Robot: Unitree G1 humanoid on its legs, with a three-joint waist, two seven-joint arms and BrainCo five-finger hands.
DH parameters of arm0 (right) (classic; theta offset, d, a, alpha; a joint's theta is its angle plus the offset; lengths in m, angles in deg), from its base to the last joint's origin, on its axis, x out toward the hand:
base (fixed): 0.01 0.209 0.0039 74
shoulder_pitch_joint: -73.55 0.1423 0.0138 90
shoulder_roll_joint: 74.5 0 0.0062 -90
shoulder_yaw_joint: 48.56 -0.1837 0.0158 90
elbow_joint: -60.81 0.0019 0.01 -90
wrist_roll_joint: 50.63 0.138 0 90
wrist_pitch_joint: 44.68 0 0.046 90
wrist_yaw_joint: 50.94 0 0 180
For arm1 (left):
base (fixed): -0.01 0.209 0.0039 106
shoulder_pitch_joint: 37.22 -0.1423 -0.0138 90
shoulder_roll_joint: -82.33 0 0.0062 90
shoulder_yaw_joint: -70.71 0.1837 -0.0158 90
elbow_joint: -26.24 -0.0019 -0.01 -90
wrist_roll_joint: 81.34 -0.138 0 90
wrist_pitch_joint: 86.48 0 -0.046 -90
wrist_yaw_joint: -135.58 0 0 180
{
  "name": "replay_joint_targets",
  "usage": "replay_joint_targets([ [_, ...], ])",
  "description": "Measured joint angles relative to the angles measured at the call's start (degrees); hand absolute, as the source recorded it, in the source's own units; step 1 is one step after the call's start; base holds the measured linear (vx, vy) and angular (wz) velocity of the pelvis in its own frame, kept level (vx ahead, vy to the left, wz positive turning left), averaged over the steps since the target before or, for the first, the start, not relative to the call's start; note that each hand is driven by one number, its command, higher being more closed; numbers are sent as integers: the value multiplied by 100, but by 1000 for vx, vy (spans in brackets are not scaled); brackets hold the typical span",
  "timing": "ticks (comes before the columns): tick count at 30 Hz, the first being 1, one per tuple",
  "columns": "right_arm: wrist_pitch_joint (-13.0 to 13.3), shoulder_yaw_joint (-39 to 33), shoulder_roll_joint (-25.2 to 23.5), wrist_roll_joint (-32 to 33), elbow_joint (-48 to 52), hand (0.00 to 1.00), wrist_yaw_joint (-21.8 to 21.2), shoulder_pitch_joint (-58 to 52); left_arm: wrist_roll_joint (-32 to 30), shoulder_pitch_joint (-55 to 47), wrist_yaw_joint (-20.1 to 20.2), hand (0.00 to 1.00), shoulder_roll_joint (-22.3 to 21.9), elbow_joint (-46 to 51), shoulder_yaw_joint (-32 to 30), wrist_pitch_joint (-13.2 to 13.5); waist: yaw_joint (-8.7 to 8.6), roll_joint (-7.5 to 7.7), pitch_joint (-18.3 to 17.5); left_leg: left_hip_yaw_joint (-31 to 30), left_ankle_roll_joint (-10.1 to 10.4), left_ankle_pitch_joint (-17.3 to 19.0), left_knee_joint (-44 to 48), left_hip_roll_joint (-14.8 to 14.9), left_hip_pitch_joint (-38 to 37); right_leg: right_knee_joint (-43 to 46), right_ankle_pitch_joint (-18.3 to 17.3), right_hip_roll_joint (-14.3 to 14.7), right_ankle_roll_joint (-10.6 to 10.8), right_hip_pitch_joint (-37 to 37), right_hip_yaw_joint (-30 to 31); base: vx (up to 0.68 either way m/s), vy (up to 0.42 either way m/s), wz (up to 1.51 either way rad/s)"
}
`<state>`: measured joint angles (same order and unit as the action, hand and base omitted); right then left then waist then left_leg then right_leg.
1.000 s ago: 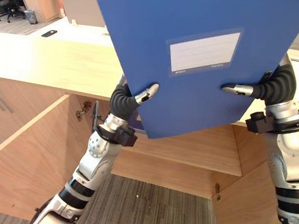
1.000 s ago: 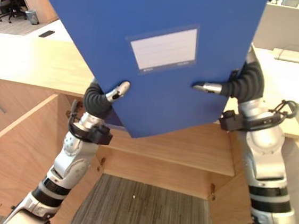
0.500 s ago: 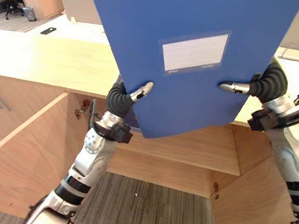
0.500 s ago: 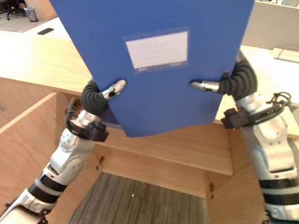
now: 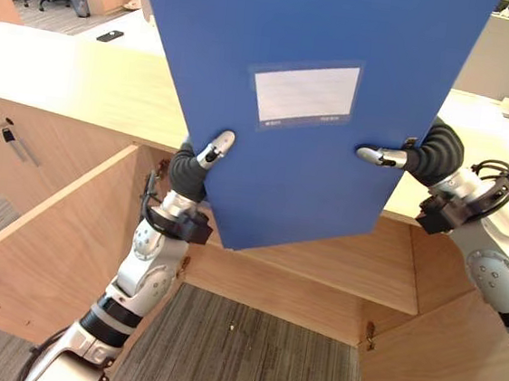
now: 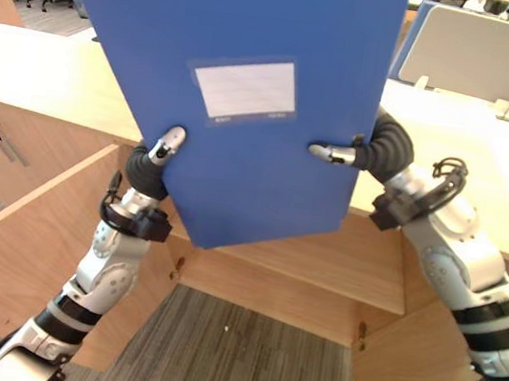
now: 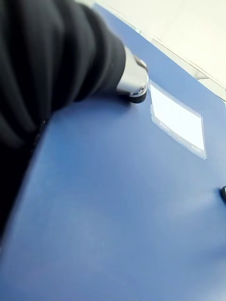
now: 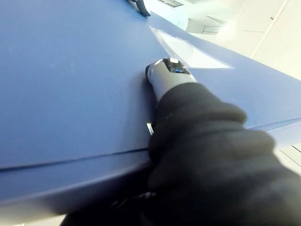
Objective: Walk over to the cabinet, pick up the folder, carry it to the office cabinet, place the folder inside the office cabinet, then close the office cabinet door
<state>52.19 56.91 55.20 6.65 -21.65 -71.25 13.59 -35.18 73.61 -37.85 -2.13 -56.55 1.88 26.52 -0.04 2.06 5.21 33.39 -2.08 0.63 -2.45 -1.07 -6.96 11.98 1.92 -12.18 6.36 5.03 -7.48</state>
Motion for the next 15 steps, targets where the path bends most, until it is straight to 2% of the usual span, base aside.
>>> replay_joint_targets([
  [4, -205, 1, -327, -4, 3, 100, 0, -1, 147, -212, 55, 0, -81, 2, 0, 180, 48, 9, 3, -30, 45, 87, 134, 41, 33, 104, -24, -13, 30, 11, 0, 11, 18, 3],
  [7, -298, 50, -485, -100, 5, 100, 0, 0, 317, -536, 205, 0, -195, 11, 1, 186, 63, 26, -3, -67, 36, 98, 206, 37, 152, 168, -39, -48, 48, 122, -3, 3, 16, 5],
  [11, -388, 397, -404, -531, 86, 100, -79, -2, 391, -1300, 529, 0, -55, -351, 248, 181, 52, 33, -5, -84, 27, 105, 273, 40, 243, 201, -46, -72, 53, 187, -16, 5, 10, 3],
  [12, -469, 507, -235, -733, 119, 100, -166, -1, 387, -1498, 736, 0, 123, -671, 499, 114, 52, 40, -3, -109, 21, 110, 278, 36, 276, 204, -52, -87, 55, 194, -25, 3, 24, 10],
  [14, -580, 738, 88, -1124, 288, 100, -292, -1, 299, -1772, 1171, 0, 418, -1191, 964, -186, 51, 68, 13, -121, 17, 113, 276, 15, 295, 203, -79, -109, 66, 205, -30, 8, 31, 6],
  [15, -699, 983, 291, -1413, 417, 100, -493, 0, 19, -2005, 1505, 0, 533, -1630, 1264, -545, 53, 106, 28, -121, 16, 115, 264, 0, 293, 202, -103, -120, 70, 205, -29, 19, 31, -1],
])
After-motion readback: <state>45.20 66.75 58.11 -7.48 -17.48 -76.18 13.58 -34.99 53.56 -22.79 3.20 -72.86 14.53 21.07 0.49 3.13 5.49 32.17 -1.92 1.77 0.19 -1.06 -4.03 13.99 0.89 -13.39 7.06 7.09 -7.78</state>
